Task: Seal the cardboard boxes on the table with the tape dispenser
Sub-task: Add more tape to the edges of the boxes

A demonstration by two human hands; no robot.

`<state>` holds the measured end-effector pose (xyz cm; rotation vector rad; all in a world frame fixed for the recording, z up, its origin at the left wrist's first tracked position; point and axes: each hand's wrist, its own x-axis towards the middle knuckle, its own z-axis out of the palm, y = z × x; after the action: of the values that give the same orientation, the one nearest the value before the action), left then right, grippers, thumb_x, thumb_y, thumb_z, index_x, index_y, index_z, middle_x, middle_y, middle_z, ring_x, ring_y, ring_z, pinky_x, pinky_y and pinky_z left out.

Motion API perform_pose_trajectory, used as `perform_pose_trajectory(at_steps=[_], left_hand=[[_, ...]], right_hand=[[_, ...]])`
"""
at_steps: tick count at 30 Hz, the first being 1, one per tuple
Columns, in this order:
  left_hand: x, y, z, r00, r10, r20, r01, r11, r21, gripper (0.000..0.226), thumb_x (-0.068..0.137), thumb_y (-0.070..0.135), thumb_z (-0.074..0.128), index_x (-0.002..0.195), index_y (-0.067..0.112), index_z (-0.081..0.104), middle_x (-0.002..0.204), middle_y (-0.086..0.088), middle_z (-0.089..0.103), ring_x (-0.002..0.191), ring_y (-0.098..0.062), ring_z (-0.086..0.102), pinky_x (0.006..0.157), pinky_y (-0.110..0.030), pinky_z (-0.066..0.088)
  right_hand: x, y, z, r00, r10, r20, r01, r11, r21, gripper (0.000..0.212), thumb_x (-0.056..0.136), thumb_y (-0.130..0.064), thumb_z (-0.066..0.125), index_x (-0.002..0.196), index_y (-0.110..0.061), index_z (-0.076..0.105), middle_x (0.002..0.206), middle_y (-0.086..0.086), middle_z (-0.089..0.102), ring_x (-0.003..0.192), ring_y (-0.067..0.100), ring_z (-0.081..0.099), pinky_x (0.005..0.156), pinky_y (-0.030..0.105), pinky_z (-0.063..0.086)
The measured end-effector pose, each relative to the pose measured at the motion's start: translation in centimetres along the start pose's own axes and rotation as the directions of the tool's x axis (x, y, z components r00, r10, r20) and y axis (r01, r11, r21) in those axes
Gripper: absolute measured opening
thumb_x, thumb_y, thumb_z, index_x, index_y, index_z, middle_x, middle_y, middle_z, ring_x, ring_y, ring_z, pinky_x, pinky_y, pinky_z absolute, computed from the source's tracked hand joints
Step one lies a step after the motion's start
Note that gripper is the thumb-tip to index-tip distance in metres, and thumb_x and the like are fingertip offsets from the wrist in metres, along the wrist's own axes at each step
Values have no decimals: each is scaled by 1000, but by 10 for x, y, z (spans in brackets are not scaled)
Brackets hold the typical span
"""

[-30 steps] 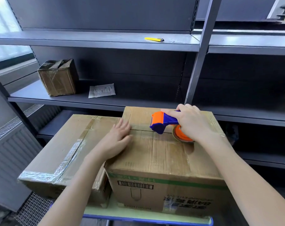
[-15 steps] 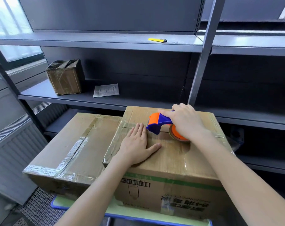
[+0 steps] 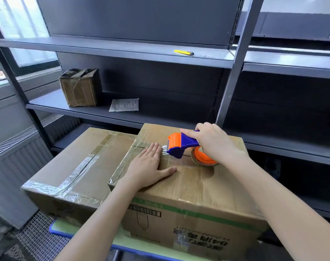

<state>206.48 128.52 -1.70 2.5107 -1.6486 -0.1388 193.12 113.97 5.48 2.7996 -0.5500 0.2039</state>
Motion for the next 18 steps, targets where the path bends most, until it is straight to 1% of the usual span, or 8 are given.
perform_pose_trajectory(at_steps=[10,15,18], left_hand=[[-2,3,-4,999,-40,4,40,997,-69,92,86,70,34,152,15,0,159,1,-4,144,-7,-6,113,-21,-2],[-2,3,-5,999,-54,2,54,994,-92,91,86,69,37,152,17,2,159,3,-2,144,-6,-4,114,-22,0],[-2,3,-7,998,-61,7,61,988,-143,92,84,68,43,151,18,5,158,5,0,144,-6,-2,114,-22,3]], right_hand=[[-1,12,3,999,-47,-25,47,999,26,65,95,-17,45,149,-35,12,120,7,48,108,22,44,83,29,35],[0,16,5,998,-58,-9,58,997,43,68,95,-17,47,149,-36,11,120,7,49,108,22,45,83,30,37],[1,18,5,998,-61,3,60,997,48,69,94,-17,49,148,-37,11,119,7,49,108,22,45,82,30,37]])
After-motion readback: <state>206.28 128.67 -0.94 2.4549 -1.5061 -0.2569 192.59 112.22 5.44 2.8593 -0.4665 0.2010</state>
